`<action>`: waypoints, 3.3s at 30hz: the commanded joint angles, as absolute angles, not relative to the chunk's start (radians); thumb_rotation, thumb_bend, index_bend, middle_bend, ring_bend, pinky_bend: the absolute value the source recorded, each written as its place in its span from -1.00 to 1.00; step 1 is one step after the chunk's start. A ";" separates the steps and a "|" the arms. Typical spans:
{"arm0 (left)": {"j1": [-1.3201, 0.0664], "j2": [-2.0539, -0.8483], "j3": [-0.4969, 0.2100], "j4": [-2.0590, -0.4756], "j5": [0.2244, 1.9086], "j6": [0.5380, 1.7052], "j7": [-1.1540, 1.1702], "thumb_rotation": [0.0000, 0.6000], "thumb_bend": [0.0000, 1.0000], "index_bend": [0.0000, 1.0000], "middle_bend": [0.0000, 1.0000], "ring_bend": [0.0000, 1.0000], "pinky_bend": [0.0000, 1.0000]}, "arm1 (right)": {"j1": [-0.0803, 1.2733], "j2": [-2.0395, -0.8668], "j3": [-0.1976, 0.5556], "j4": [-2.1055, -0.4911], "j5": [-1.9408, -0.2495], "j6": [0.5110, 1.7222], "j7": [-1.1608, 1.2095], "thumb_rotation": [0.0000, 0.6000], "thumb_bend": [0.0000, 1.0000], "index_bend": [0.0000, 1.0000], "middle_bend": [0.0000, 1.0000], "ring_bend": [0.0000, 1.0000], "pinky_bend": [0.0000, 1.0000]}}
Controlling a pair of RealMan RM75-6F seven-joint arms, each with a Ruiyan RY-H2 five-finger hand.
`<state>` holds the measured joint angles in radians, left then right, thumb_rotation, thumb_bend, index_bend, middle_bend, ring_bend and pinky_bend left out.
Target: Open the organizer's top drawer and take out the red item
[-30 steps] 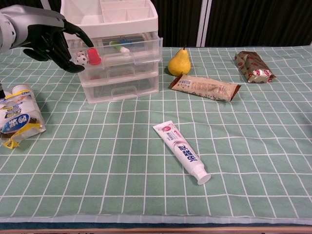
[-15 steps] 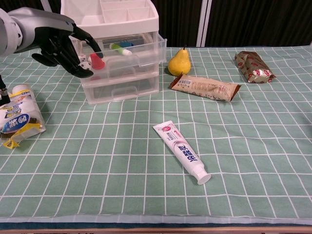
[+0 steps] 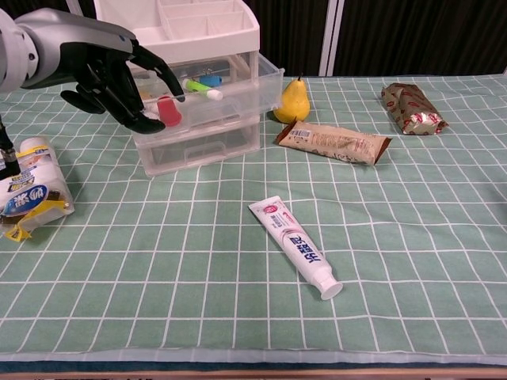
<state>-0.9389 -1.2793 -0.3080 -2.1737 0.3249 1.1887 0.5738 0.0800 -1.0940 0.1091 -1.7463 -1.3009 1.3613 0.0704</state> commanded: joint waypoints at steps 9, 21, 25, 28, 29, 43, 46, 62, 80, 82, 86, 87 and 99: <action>-0.965 -1.268 -0.289 -2.204 0.320 1.175 0.566 1.00 -0.33 -0.46 1.00 1.00 1.00 | 0.080 -1.095 0.110 -1.746 -1.301 1.363 0.071 1.00 -0.87 -1.00 -1.00 -1.00 -0.54; -0.991 -1.236 -0.299 -2.236 0.388 1.219 0.580 1.00 -0.38 -0.43 1.00 1.00 1.00 | 0.080 -1.094 0.109 -1.748 -1.300 1.361 0.073 1.00 -0.87 -1.00 -1.00 -1.00 -0.54; -1.023 -1.207 -0.301 -2.228 0.388 1.227 0.640 1.00 -0.46 -0.36 1.00 1.00 1.00 | 0.079 -1.094 0.109 -1.749 -1.300 1.361 0.073 1.00 -0.87 -1.00 -1.00 -1.00 -0.54; -1.071 -1.177 -0.289 -2.201 0.362 1.221 0.733 1.00 -0.50 -0.30 1.00 1.00 1.00 | 0.079 -1.093 0.109 -1.749 -1.299 1.360 0.074 1.00 -0.87 -1.00 -1.00 -1.00 -0.54; -1.096 -1.166 -0.284 -2.185 0.342 1.214 0.775 1.00 -0.51 -0.28 1.00 1.00 1.00 | 0.079 -1.093 0.109 -1.749 -1.299 1.360 0.074 1.00 -0.87 -1.00 -1.00 -1.00 -0.54; -1.309 -1.123 -0.220 -1.985 0.093 1.019 1.025 1.00 -0.57 -0.21 1.00 1.00 1.00 | 0.080 -1.092 0.110 -1.751 -1.294 1.356 0.077 1.00 -0.87 -1.00 -1.00 -1.00 -0.54; -1.337 -1.136 -0.211 -1.950 0.062 0.984 1.036 1.00 -0.57 -0.19 1.00 1.00 1.00 | 0.080 -1.092 0.110 -1.751 -1.293 1.355 0.078 1.00 -0.87 -1.00 -1.00 -1.00 -0.54; -1.449 -1.193 -0.152 -1.890 -0.063 0.924 1.043 1.00 -0.59 -0.15 1.00 1.00 1.00 | 0.080 -1.090 0.112 -1.750 -1.289 1.352 0.087 1.00 -0.87 -1.00 -1.00 -1.00 -0.54; -1.542 -1.217 -0.098 -1.862 -0.159 0.914 1.073 1.00 -0.60 -0.13 1.00 1.00 1.00 | 0.080 -1.089 0.113 -1.753 -1.287 1.350 0.092 1.00 -0.87 -1.00 -1.00 -1.00 -0.54; -1.548 -1.222 -0.092 -1.857 -0.160 0.915 1.076 1.00 -0.60 -0.12 1.00 1.00 1.00 | 0.080 -1.089 0.113 -1.753 -1.286 1.350 0.092 1.00 -0.87 -1.00 -1.00 -1.00 -0.54; -1.556 -1.237 -0.083 -1.847 -0.155 0.916 1.074 1.00 -0.60 -0.11 1.00 1.00 1.00 | 0.080 -1.089 0.114 -1.753 -1.286 1.350 0.094 1.00 -0.87 -1.00 -1.00 -1.00 -0.54; -1.556 -1.239 -0.082 -1.846 -0.154 0.916 1.072 1.00 -0.60 -0.11 1.00 1.00 1.00 | 0.080 -1.089 0.114 -1.753 -1.286 1.350 0.094 1.00 -0.87 -1.00 -1.00 -1.00 -0.54; -1.574 -1.255 -0.059 -1.840 -0.156 0.910 1.067 1.00 -0.58 -0.03 1.00 1.00 1.00 | 0.080 -1.088 0.114 -1.754 -1.285 1.350 0.097 1.00 -0.87 -1.00 -1.00 -1.00 -0.54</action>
